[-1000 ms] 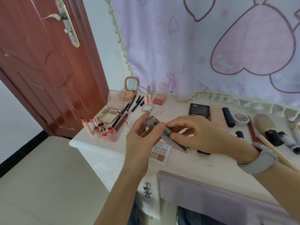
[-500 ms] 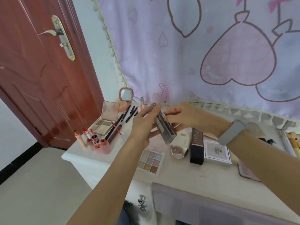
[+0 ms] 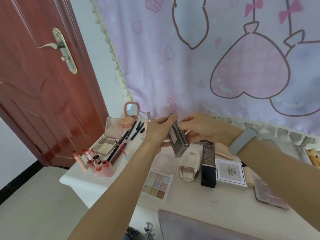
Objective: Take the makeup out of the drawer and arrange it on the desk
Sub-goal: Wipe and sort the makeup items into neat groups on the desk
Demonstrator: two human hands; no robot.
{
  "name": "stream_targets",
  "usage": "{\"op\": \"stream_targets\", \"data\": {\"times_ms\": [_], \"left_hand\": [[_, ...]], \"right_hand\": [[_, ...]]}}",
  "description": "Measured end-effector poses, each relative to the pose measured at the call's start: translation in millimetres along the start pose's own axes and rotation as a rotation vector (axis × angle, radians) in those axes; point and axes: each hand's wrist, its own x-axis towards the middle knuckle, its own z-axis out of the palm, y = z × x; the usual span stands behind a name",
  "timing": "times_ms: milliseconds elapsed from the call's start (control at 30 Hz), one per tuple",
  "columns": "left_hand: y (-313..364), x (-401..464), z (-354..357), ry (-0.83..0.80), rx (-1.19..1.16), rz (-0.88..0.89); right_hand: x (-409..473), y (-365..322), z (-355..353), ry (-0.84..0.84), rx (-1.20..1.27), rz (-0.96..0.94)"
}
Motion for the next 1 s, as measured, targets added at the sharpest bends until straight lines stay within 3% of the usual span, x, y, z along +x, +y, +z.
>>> {"op": "stream_targets", "data": {"times_ms": [300,533,700,833,1000], "left_hand": [[8.0,53.9,9.4,-0.123,0.03,-0.164],[-2.8,82.5,7.6,-0.177,-0.243,-0.325],[-14.1,89.8,9.3,0.007,-0.19,-0.294],[-25.8,99.1,8.5,0.118,0.143,-0.149],[-39.0,98.9,8.2,0.043,0.684,0.117]], "right_hand": [[29.0,-5.7,-25.7,0.148,-0.006,0.084],[48.5,12.3,-42.2,0.279,0.035,0.137],[63.5,29.4,-43.5,0.337,0.094,0.167],[75.4,37.6,-48.8,0.389,0.122,0.169],[88.9,39.3,-48.7,0.413,0.082,0.151]]}}
